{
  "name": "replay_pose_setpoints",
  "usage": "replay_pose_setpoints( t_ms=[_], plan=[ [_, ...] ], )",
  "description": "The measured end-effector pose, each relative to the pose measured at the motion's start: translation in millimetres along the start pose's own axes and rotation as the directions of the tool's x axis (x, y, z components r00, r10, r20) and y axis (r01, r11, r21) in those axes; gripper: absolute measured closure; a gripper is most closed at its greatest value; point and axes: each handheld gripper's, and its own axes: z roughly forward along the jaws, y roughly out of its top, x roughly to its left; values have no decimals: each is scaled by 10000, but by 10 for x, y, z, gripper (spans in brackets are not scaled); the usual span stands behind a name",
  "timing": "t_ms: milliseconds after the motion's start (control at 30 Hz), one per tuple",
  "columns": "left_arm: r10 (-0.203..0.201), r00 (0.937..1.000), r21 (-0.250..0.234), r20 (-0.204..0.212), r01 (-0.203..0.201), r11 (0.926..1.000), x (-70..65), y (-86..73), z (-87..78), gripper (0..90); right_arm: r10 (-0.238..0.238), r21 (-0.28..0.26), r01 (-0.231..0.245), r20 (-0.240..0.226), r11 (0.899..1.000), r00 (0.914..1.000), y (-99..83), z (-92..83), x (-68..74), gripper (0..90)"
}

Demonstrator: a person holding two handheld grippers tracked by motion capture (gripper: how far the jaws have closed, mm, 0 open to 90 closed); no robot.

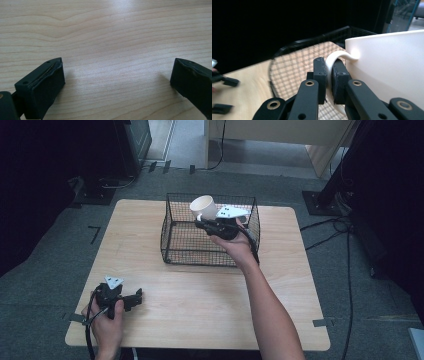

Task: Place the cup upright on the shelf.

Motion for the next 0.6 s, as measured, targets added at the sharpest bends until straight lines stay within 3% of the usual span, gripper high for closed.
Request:
replay_pose_setpoints(
  t_ms=[200,400,600],
  plan=[
    [11,10000,-2,20,-11,10000,1,3,2,0,-276,171,278,-139,9995,9995,-48,128,-180,843],
    [12,10000,-23,19,-12,10000,1,2,4,0,-606,775,641,-473,9949,9970,-156,245,-320,840],
    [17,10000,-25,19,-17,10000,1,2,4,0,-157,1169,321,-1386,9926,9902,-242,324,-376,836]
  ],
)
